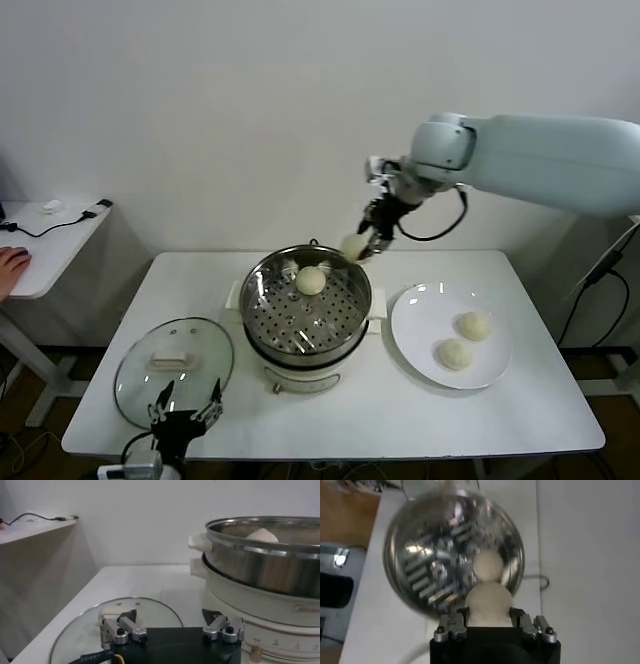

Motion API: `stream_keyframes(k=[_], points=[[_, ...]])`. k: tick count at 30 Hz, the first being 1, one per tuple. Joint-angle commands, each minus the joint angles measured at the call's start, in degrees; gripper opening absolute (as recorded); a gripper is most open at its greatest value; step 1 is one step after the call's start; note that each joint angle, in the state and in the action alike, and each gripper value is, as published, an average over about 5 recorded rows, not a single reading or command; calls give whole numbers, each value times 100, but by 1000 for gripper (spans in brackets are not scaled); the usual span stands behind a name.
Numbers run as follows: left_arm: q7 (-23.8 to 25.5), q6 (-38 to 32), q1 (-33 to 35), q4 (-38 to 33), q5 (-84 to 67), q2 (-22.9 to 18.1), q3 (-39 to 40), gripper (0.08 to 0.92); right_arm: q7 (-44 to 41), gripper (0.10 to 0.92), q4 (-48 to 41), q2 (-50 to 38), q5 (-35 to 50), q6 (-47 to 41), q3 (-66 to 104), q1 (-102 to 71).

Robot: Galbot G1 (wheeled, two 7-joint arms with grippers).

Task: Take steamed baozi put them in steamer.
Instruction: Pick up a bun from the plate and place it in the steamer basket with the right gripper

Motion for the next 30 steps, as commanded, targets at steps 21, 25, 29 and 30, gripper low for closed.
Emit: stream_keyframes(k=[21,25,29,30], points=[[-9,8,12,-48,-22,-46,19,823,1375,568,-1220,1420,-436,-719,400,-2200],[-15,-1,21,-51,-25,-48,23,823,1333,575,-1410,1476,-493,-659,454,-2280],[-17,0,21,-59,-25,-54,23,823,1153,643,-1334,1405,-506,-545,516,-2216],[-17,0,20,-63,-25,-55,22,823,1070,669,-1285,1360,-522,-491,526,-2162]])
